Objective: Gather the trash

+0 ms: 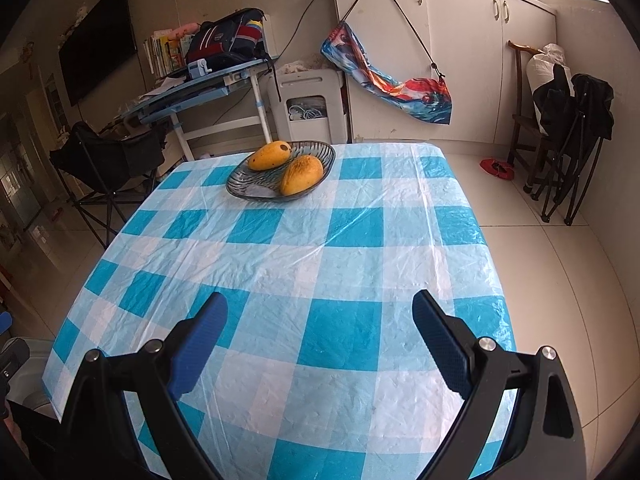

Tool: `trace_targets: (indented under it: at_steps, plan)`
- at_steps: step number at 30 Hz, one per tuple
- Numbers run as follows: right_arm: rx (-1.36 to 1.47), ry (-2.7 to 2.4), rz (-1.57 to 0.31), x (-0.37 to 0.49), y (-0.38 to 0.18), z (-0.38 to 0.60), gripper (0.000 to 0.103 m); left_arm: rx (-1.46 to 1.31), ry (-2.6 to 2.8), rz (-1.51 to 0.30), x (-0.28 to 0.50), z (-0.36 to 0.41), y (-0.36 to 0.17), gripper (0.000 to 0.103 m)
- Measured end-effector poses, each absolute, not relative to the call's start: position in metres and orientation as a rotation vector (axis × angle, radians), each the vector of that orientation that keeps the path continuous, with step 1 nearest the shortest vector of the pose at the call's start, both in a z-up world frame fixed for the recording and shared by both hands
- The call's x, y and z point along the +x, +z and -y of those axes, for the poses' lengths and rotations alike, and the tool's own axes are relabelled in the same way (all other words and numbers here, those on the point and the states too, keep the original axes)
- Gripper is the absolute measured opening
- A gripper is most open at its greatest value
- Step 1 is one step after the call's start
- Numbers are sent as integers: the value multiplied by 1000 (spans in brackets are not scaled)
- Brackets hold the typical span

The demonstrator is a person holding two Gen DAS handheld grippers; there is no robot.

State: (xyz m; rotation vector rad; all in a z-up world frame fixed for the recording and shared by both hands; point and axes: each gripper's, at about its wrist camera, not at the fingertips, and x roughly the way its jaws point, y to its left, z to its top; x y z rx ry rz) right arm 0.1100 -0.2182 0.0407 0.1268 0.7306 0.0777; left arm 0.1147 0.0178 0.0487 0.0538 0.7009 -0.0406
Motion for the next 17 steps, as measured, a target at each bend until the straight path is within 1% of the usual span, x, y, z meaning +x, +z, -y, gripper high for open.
trace_targets:
  at_steps: [5,8,13,17]
  plan:
    - [124,79,-768,118,34,217,90,70,-79,-671,117,-11,60,96]
    - [111,75,-810,129,26,215,92,53,-77,-664,123,-11,64,96]
    - [89,67,-860,148,14,212,92,85,-105,-786,134,-4,53,96]
    - [71,75,-881,158,10,209,93,45,-100,-819,137,-9,50,96]
